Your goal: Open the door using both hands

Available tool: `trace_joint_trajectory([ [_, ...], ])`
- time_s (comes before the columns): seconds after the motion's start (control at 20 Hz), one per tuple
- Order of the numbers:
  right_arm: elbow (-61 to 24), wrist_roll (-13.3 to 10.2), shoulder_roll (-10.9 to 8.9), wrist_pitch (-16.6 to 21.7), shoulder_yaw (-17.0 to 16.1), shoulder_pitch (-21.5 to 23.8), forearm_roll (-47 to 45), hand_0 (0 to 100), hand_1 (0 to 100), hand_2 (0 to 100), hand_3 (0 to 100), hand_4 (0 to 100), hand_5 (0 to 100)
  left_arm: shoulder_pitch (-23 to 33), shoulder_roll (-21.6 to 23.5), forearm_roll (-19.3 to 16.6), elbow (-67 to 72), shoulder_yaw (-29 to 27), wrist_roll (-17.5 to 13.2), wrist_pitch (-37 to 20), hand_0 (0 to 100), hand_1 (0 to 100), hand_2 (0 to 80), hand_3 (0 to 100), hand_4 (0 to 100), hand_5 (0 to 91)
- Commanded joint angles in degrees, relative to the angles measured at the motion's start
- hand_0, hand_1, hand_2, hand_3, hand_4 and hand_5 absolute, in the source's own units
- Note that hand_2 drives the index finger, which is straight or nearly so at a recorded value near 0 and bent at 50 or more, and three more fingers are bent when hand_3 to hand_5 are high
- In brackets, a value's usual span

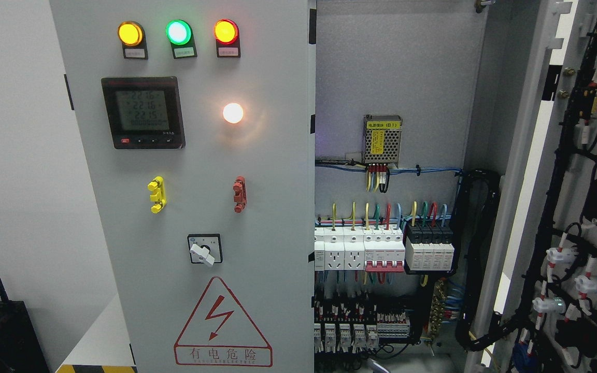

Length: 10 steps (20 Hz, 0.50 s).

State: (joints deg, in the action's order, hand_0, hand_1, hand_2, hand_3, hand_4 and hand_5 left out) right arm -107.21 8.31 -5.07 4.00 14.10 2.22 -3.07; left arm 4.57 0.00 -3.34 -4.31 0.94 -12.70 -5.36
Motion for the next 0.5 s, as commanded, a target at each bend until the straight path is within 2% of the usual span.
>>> trace_joint_trajectory([
  [0.0, 2.97, -0.22, 4.36, -3.29, 1.63, -4.05, -0.01, 38, 0, 0, 0, 0, 0, 0.00, -1.40, 0.00, 0.00, 0.99, 0.04, 0.00, 0, 0, 0.0, 0, 0, 0.0],
  [0.35, 5.25, -0.22, 5.86, -6.81, 1.46, -8.63, -0.10, 38, 0, 0, 0, 0, 0, 0.00, -1.49, 0.00, 0.00, 0.99, 0.04, 0.00, 0, 0, 0.0, 0, 0, 0.0],
  [0.45, 5.43, -0.22, 6.47, -8.83, 1.46, -9.51, -0.10, 38, 0, 0, 0, 0, 0, 0.00, -1.49, 0.00, 0.00, 0.99, 0.04, -0.01, 0, 0, 0.0, 0, 0, 0.0],
])
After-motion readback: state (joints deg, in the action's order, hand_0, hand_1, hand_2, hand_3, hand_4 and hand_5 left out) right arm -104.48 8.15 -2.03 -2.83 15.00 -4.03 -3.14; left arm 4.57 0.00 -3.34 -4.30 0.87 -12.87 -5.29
